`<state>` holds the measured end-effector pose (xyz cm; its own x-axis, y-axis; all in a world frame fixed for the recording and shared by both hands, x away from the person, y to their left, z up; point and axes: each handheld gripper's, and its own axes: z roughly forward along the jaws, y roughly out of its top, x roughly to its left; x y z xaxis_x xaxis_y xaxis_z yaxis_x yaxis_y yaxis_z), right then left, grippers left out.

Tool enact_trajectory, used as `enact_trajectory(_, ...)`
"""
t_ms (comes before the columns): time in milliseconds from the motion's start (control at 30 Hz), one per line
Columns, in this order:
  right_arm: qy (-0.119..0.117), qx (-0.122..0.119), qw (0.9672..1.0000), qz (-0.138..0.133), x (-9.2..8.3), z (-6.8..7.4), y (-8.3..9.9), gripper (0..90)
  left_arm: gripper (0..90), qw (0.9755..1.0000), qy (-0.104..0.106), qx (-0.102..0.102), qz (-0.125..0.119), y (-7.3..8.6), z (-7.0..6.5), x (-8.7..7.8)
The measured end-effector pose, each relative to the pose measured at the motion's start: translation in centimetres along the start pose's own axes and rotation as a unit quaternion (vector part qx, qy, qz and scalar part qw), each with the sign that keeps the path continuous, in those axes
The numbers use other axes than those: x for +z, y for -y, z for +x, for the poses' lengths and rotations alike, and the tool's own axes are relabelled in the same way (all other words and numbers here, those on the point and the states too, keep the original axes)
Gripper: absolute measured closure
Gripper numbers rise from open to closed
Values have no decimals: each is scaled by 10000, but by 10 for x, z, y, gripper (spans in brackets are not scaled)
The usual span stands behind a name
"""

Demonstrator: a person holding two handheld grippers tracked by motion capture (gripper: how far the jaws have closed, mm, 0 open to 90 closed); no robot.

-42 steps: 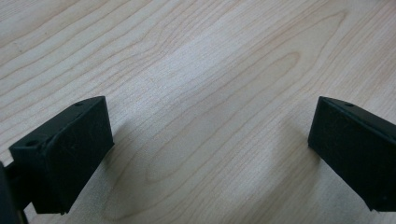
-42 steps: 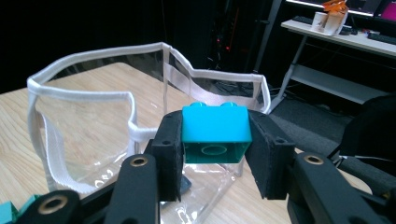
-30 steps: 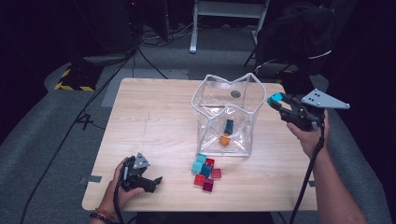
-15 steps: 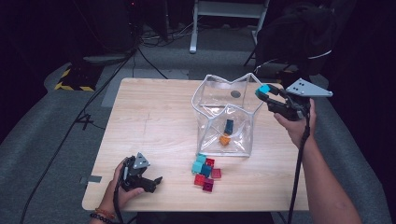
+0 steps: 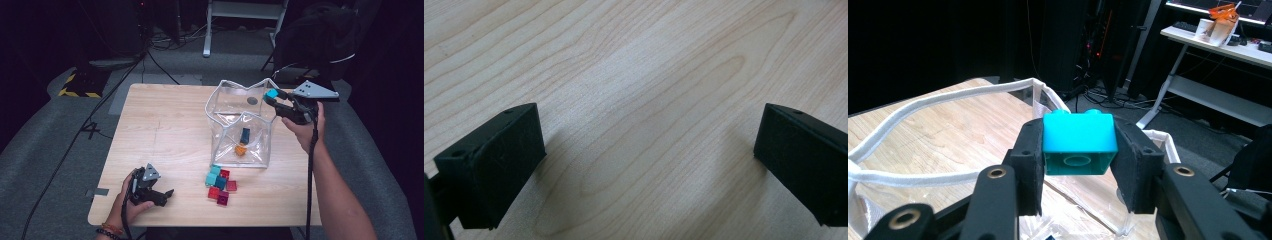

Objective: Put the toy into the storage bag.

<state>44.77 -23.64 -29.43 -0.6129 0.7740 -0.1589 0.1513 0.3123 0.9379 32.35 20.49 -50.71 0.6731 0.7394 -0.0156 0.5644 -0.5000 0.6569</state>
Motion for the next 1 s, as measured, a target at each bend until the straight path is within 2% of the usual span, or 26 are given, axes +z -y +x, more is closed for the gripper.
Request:
enact_trajectory(467, -51, -8, 9996, 263, 24, 2, 4, 592, 1, 10000, 2, 0, 0, 0, 0, 0)
enact_trajectory(1000, -41, 58, 9989, 453, 36, 5, 12, 590, 1, 10000, 1, -5, -1, 0, 0, 0)
